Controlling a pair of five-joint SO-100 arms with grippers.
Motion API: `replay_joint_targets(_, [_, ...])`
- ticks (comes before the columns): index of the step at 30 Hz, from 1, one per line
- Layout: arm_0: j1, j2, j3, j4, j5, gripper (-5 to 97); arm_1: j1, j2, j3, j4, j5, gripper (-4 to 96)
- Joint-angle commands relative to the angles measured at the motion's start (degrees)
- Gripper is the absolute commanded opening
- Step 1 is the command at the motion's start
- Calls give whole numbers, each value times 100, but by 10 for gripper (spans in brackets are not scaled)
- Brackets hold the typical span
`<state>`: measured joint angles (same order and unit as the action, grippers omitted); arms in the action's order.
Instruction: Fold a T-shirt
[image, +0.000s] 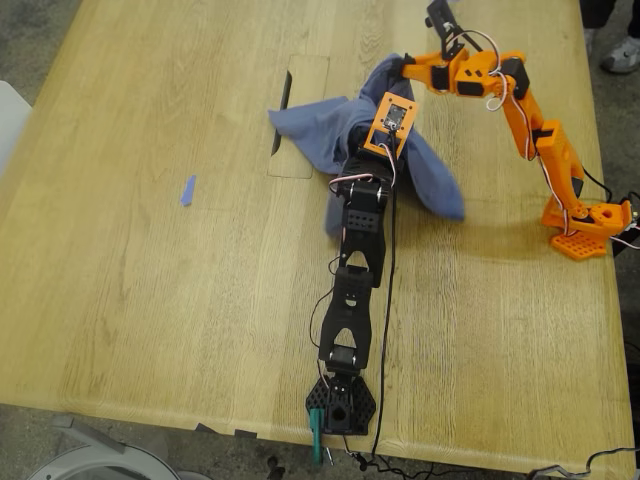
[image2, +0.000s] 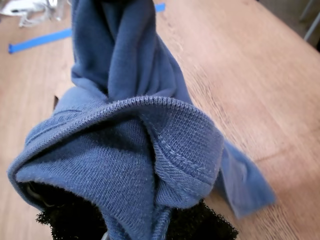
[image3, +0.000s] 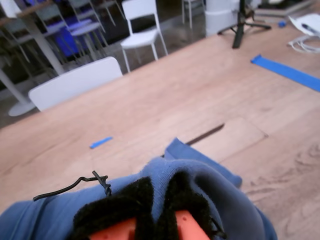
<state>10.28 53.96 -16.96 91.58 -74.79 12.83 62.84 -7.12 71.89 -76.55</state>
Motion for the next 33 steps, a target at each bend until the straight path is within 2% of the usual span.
replay_joint_targets(1, [-167,1652,-229,-325,53,-1,-176,589,-114,-255,-79,3])
replay_joint_targets(18, [-387,2276,-229,-1503,18,-1,-167,1248,-114,-1406,-272,3])
replay_joint_targets(33, [-299,3129,-237,-1881,9,-1,-387,1872,-114,-1521,-378,3])
